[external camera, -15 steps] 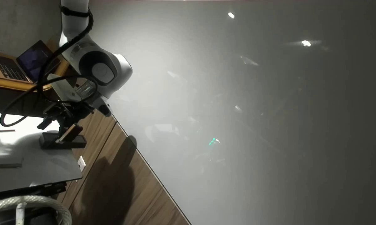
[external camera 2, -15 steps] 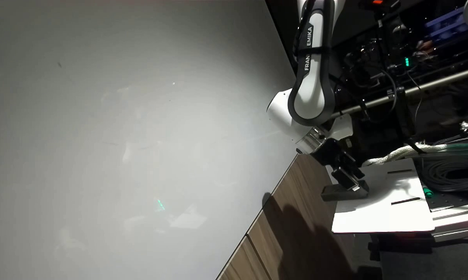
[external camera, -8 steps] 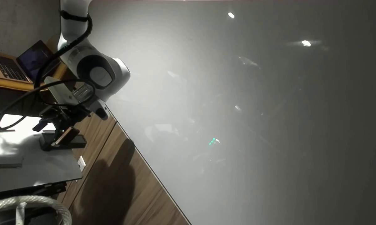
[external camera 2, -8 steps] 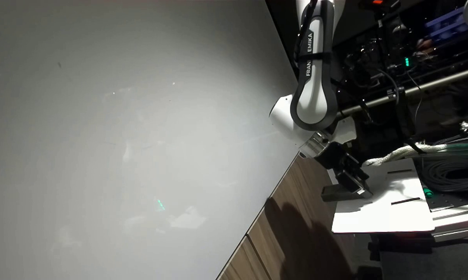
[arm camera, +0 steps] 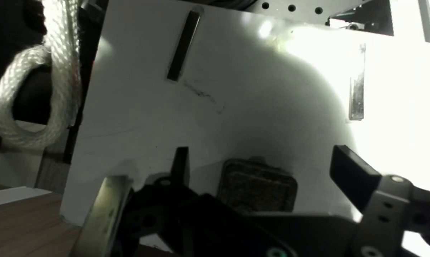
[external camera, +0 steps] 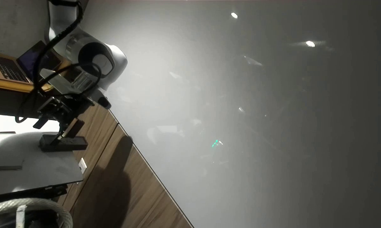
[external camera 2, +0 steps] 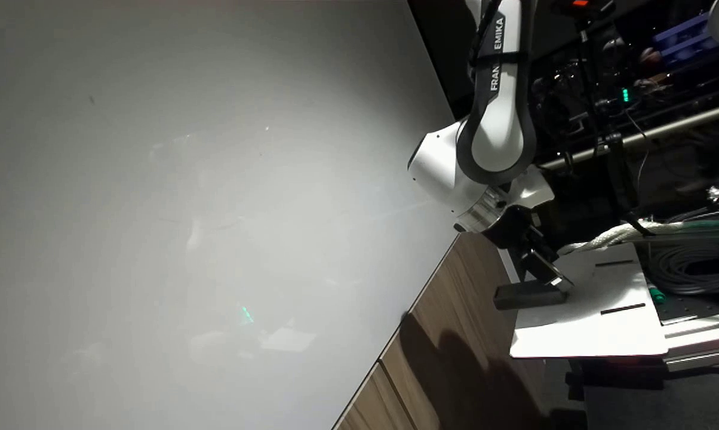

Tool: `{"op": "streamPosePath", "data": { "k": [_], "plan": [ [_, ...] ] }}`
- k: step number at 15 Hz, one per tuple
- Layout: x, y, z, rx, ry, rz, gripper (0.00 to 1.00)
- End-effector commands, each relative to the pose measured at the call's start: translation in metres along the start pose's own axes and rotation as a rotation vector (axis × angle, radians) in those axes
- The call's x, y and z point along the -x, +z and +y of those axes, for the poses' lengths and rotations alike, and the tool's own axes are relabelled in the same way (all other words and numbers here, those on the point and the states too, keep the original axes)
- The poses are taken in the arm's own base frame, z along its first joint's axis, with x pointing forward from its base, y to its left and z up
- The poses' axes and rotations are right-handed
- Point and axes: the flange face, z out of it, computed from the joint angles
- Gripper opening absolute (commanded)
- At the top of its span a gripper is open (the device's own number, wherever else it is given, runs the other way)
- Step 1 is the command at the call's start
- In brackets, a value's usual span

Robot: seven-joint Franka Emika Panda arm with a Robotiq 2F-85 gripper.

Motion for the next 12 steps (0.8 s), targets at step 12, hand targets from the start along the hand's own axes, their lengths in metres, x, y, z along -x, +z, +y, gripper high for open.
{"op": "streamPosePath", "data": {
  "k": [12],
  "plan": [
    [0.069, -0.148, -0.044, 0.092, 0.0, 0.286, 1.0]
  ]
}}
